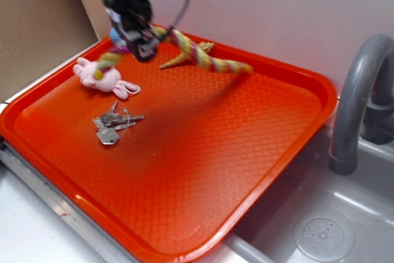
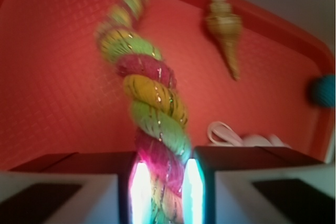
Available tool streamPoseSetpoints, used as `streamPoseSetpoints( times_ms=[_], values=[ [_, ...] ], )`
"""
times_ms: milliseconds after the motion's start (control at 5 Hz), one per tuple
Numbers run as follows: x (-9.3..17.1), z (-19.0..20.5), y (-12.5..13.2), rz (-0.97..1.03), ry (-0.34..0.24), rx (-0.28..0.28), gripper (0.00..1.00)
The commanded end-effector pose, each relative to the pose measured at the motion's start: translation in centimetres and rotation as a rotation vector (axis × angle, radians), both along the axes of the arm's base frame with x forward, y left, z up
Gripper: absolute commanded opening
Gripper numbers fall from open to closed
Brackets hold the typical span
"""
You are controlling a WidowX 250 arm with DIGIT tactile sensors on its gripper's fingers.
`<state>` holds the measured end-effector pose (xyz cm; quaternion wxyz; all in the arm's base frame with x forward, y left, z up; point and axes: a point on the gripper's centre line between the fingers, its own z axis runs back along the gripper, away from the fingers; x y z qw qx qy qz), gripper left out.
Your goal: Grab the multicolored rope.
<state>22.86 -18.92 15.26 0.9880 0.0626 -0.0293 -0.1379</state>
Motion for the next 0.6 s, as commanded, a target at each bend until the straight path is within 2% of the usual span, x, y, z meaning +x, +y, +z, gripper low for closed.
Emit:
streamPoseSetpoints(
  times_ms=[0, 200, 400],
  values=[
    [-3.59, 7.22, 5.55, 0.255, -0.191, -0.074, 0.00],
    [-3.36, 7.73, 6.29, 0.283, -0.178, -0.156, 0.00],
    [-2.97, 7.36, 6.36, 0.246, -0.129, -0.123, 0.00]
  ],
)
